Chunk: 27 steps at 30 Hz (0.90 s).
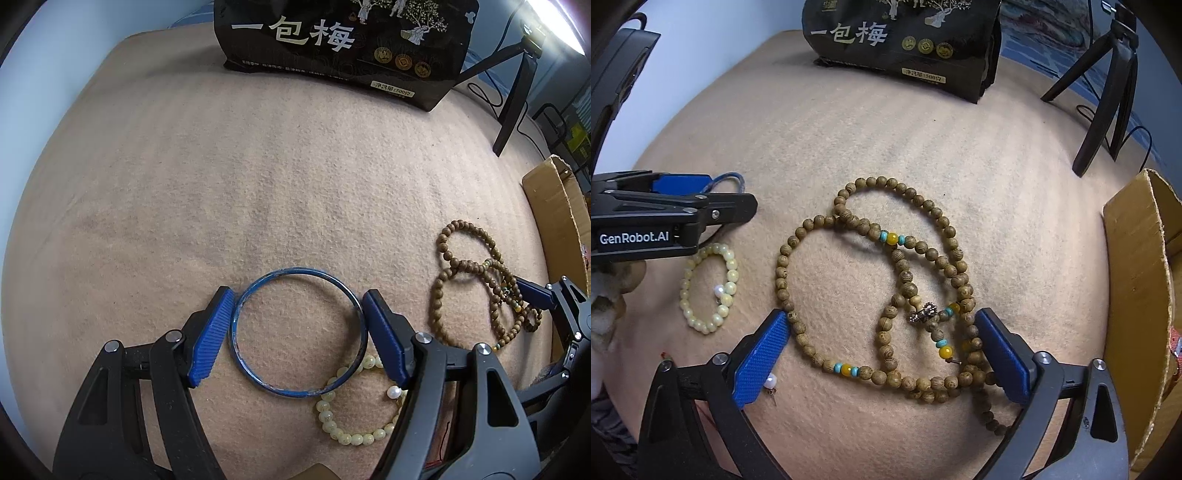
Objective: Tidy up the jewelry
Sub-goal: 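Grasp the blue bangle with the left tool while the right tool grasps the wooden bead necklace, then lift the bead necklace into the box with the right tool while the left tool holds the bangle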
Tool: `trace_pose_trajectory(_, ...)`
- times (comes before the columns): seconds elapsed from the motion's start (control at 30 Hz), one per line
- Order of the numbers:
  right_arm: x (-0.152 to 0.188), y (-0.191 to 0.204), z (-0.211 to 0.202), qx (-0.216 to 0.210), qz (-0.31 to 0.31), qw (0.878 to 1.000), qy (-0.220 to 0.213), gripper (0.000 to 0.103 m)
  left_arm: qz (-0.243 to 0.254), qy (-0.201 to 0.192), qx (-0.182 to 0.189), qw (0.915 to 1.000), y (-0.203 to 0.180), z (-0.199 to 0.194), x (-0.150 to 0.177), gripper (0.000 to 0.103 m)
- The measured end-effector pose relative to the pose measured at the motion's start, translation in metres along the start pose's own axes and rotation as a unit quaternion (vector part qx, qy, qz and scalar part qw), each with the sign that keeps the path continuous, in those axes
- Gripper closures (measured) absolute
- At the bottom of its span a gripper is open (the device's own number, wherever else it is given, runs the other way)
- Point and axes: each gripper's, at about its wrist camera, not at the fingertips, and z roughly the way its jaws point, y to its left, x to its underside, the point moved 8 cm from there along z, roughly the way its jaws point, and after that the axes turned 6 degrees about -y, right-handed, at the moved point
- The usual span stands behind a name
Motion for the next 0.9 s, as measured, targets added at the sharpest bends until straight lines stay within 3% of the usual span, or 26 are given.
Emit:
trace_pose_trajectory(0.07,-0.003,-0.004,-0.003,0.001,0.002,1.000,-0.007,0.020,-0.002,0.000,0.001,1.0000,0.004,-0.004,-0.001,0.030)
trace_pose_trajectory(0.23,-0.009,-0.023,-0.010,-0.005,0.032,0.999,-0.024,0.076,-0.004,-0.003,0.001,1.0000,0.008,-0.008,-0.002,0.030)
trace_pose_trajectory(0.3,-0.010,-0.026,-0.010,-0.010,0.033,0.999,-0.027,0.085,-0.004,-0.004,0.001,1.0000,0.008,-0.010,-0.002,0.030)
trace_pose_trajectory(0.5,-0.013,-0.027,-0.018,-0.015,0.030,0.999,-0.040,0.088,-0.013,-0.013,0.002,0.9998,0.009,-0.024,-0.005,0.030)
trace_pose_trajectory(0.9,-0.021,0.002,-0.095,-0.023,0.032,0.992,-0.116,0.088,-0.031,-0.053,0.027,0.9978,0.015,-0.076,-0.017,0.030)
